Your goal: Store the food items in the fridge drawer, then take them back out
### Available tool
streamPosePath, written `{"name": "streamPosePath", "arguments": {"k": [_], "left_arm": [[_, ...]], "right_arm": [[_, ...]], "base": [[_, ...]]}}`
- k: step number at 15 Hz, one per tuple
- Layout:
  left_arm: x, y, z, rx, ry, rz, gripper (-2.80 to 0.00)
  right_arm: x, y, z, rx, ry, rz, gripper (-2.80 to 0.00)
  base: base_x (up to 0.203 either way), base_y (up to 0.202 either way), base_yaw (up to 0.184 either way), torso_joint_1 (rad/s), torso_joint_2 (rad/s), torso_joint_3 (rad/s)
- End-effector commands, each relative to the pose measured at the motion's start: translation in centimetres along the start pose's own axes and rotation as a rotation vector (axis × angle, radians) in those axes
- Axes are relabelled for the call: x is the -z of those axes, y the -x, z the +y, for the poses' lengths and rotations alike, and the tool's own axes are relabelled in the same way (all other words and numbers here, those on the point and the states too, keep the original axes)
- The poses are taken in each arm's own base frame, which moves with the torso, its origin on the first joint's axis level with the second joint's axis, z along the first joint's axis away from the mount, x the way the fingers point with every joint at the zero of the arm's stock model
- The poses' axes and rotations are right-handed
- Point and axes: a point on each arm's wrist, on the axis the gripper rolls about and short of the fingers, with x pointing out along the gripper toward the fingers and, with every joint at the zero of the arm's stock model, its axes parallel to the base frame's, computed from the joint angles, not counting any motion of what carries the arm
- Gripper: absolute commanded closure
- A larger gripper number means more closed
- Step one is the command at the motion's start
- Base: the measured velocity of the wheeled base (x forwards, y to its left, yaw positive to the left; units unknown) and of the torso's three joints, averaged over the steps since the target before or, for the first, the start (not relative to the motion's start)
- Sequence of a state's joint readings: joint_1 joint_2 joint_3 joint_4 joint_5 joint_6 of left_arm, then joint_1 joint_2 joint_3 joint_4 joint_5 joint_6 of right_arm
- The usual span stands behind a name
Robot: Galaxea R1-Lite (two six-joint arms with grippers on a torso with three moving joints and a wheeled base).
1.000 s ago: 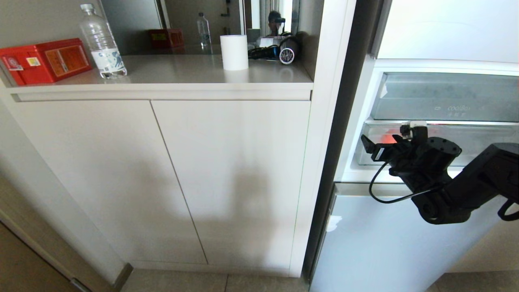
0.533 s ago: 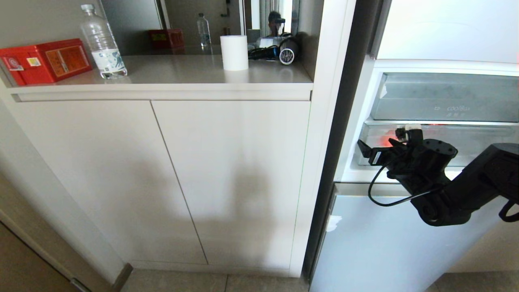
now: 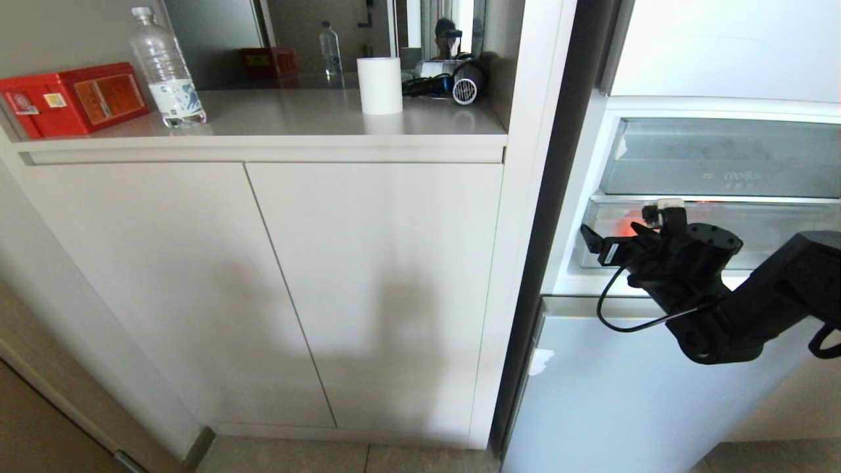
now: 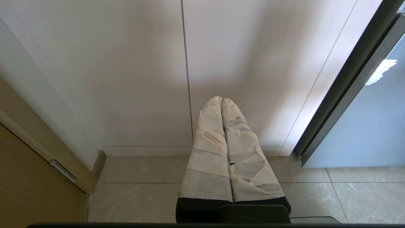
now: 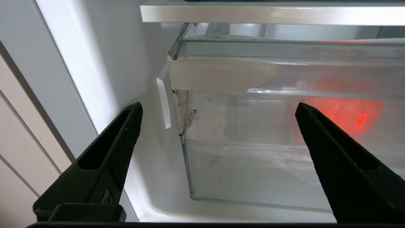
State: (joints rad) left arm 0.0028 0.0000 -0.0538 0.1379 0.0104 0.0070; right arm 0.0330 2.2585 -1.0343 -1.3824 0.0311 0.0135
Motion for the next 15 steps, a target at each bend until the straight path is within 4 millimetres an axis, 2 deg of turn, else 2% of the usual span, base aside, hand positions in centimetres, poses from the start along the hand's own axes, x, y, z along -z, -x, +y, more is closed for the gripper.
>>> {"name": "streamPosePath", "arguments": {"k": [1,11,12,15], "left_arm": [[0.0,0.0,0.0,-0.001,0.000,0.002,0.00],[0.0,0.0,0.0,-0.001,-0.001,0.002,0.00],[0.0,0.0,0.0,-0.001,-0.001,0.002,0.00],[0.0,0.0,0.0,-0.001,-0.001,0.003,0.00]], "right_arm": [[-0.1,0.0,0.0,-0.002,0.000,-0.008,-2.80],[-0.1,-0.4,0.4,-0.010,0.000,-0.020,-2.80],[0.0,-0.4,0.7,-0.016,-0.001,-0.018,0.00],[0.1,-0.4,1.9,-0.045,-0.006,-0.016,0.00]], "base": [[0.000,0.000,0.000,0.000,0.00,0.000],[0.000,0.000,0.000,0.000,0.00,0.000],[0.000,0.000,0.000,0.000,0.00,0.000],[0.000,0.000,0.000,0.000,0.00,0.000]]}}
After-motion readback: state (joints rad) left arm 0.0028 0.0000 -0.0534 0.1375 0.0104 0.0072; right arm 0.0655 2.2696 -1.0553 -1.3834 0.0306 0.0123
